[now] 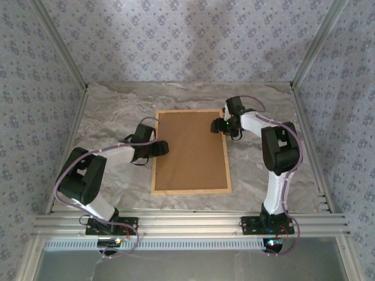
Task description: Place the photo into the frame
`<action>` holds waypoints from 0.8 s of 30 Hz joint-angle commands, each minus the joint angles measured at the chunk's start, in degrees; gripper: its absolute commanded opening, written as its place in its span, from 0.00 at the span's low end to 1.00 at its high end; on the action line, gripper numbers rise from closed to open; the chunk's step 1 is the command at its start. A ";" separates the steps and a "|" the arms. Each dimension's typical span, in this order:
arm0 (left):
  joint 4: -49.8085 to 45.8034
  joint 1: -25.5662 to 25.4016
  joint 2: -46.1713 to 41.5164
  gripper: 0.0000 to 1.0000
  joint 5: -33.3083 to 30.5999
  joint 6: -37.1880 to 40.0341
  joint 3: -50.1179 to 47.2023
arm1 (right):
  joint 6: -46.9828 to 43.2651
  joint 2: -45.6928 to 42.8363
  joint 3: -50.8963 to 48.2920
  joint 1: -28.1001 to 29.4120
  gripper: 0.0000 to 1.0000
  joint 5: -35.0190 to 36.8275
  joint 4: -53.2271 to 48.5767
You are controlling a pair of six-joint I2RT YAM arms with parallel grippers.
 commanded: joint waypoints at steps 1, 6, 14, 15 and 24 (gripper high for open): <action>0.36 -3.79 -2.92 0.70 6.41 -2.08 -3.86 | 1.28 2.68 3.78 1.45 0.68 -4.73 1.78; 3.22 -9.69 -8.69 0.70 7.22 -4.08 -9.86 | 1.90 8.76 12.59 5.18 0.64 -8.56 1.85; -0.71 -16.81 -20.11 0.70 5.34 3.71 -12.67 | -0.03 14.55 25.22 11.00 0.64 -14.53 -1.27; -2.48 -16.68 -22.07 0.71 2.60 5.45 -12.20 | -0.80 13.54 24.84 10.93 0.65 -14.40 -2.28; -0.45 4.62 -22.71 0.78 -3.22 6.81 -5.47 | -4.61 -6.88 3.73 6.80 0.73 3.21 -3.79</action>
